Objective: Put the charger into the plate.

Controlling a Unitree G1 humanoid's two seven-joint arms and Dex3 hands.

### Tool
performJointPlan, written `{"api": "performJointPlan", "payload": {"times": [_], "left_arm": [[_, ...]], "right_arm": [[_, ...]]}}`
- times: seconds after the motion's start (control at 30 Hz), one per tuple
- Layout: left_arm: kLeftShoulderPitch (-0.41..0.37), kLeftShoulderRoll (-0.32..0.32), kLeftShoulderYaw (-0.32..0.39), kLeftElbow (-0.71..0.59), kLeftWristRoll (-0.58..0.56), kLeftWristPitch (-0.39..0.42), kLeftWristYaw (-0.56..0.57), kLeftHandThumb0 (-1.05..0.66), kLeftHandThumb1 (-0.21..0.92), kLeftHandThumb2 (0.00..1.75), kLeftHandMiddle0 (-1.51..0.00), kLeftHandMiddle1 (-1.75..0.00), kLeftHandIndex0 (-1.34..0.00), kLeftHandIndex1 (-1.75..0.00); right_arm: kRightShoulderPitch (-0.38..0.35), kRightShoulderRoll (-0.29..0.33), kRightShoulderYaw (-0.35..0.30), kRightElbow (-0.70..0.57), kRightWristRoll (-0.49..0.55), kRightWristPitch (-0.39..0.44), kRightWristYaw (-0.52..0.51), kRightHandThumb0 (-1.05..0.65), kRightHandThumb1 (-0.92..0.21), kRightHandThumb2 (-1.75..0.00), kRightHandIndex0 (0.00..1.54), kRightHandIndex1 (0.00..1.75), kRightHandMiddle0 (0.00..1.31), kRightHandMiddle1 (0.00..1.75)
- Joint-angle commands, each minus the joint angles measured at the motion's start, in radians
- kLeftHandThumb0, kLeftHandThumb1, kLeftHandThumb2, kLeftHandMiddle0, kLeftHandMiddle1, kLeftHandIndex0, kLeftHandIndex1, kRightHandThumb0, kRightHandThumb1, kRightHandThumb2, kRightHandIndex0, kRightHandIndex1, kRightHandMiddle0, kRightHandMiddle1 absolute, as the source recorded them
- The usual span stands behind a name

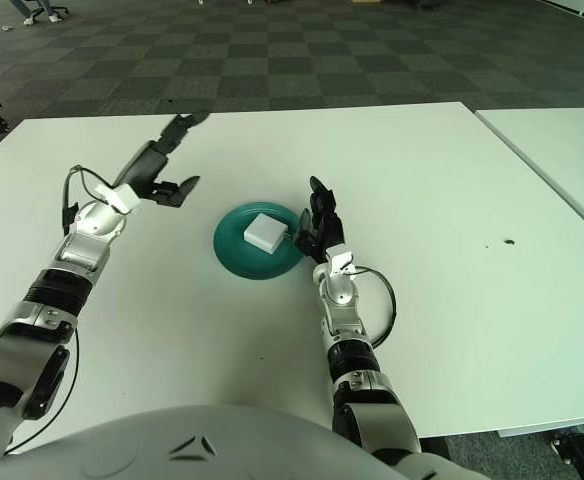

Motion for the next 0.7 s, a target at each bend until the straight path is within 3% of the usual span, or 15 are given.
{"api": "performJointPlan", "payload": {"times": [0.0, 0.23, 0.43, 0.67], "left_arm": [[0.151, -0.091, 0.087, 0.012, -0.169, 0.025, -0.012, -1.05, 0.92, 1.18, -0.14, -0.01, 0.0, -0.46], [0.252, -0.157, 0.094, -0.102, -0.187, 0.1, 0.035, -1.05, 0.92, 1.19, -0.14, 0.0, 0.0, -0.37], [0.353, -0.197, 0.08, -0.255, -0.105, 0.177, 0.111, -1.05, 0.92, 1.19, -0.12, 0.0, 0.0, -0.31], [0.376, -0.19, 0.116, -0.222, -0.084, 0.188, 0.134, -1.05, 0.92, 1.18, -0.09, 0.0, 0.0, -0.24]], "right_arm": [[0.235, 0.08, 0.007, 0.14, 0.036, 0.061, -0.011, -0.77, -0.92, -0.98, 0.15, 0.01, 0.0, 0.42], [0.243, 0.078, 0.006, 0.119, 0.043, 0.072, 0.0, -0.77, -0.92, -0.98, 0.15, 0.01, 0.0, 0.42], [0.241, 0.063, -0.002, 0.099, 0.048, 0.069, 0.006, -0.76, -0.92, -0.97, 0.16, 0.01, 0.0, 0.42], [0.243, 0.043, -0.016, 0.085, 0.057, 0.063, 0.014, -0.76, -0.92, -0.96, 0.15, 0.0, 0.0, 0.4]]}}
